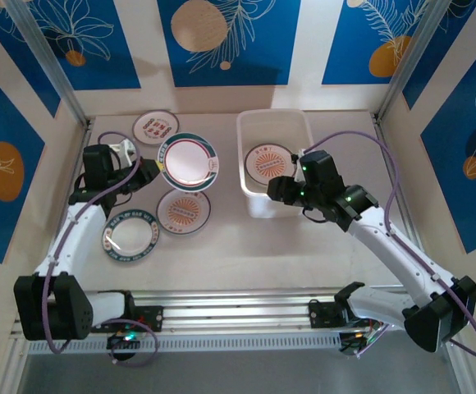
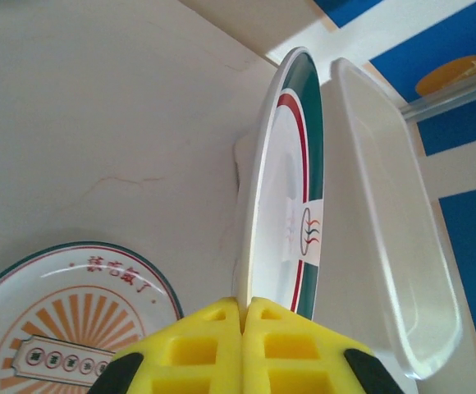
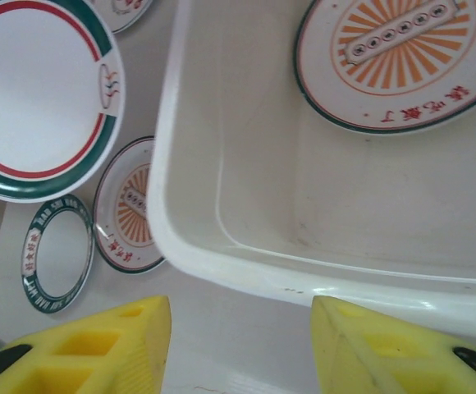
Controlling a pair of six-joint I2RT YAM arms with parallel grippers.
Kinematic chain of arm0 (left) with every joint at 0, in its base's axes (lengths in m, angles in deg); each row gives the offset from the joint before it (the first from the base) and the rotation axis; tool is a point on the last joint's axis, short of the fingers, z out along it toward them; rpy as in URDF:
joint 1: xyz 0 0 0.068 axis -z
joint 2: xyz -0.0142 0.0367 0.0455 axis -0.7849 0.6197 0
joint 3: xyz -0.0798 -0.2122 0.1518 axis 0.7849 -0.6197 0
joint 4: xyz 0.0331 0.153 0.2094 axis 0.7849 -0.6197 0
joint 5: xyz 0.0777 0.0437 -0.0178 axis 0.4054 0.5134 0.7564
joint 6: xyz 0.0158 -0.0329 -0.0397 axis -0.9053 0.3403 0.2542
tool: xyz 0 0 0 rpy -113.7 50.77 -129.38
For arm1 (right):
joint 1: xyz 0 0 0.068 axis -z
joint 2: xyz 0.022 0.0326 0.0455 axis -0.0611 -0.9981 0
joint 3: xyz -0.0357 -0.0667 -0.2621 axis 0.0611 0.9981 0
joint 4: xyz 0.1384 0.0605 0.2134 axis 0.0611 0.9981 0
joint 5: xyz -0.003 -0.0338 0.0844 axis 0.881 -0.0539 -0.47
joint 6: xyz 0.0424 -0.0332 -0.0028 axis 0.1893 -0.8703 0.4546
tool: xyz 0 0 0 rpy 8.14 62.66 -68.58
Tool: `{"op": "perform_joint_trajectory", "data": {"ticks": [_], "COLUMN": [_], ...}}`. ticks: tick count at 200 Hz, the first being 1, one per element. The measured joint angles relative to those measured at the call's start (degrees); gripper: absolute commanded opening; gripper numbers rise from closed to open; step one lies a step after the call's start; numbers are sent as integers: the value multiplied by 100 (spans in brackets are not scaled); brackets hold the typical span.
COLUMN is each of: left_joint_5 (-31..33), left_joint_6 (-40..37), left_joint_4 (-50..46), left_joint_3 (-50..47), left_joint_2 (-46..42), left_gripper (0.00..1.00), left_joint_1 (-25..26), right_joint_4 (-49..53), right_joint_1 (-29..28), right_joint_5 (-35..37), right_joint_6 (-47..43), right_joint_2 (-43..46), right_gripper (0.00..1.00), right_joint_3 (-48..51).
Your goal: Place the plates into the plastic bin on the countertop
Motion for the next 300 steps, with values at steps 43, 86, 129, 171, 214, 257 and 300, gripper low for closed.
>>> {"op": "perform_joint_trajectory", "data": {"ticks": [43, 86, 129, 171, 214, 257, 300], "left_joint_5": [-2, 2, 39, 35, 33, -7, -28], "left_joint_6": [-2, 0, 7, 127, 310, 461, 605], "left_joint_4": [-120, -184, -214, -216, -177, -173, -96], "left_joint_3": [229, 284, 304, 426, 426, 455, 463], "left_joint_2": [-116, -129, -378, -505, -505, -505, -498], "left_gripper": [0, 0, 0, 0, 0, 0, 0], "left_joint_1": [376, 671, 717, 730, 769, 881, 990], "right_joint_4": [-470, -597, -660, -850, -1054, -1366, -1661], "right_joint_1": [-319, -693, -691, -481, -262, -31, 157], "right_joint_5": [-203, -275, -214, -264, -452, -802, -1152], "right_joint_6": [-105, -254, -199, -74, -11, -11, -13], "right_joint_2": [39, -310, -579, -785, -964, -1117, -1355], "right_gripper": [50, 50, 50, 50, 50, 50, 50], "right_joint_3": [0, -284, -385, -387, -389, -389, -420]}}
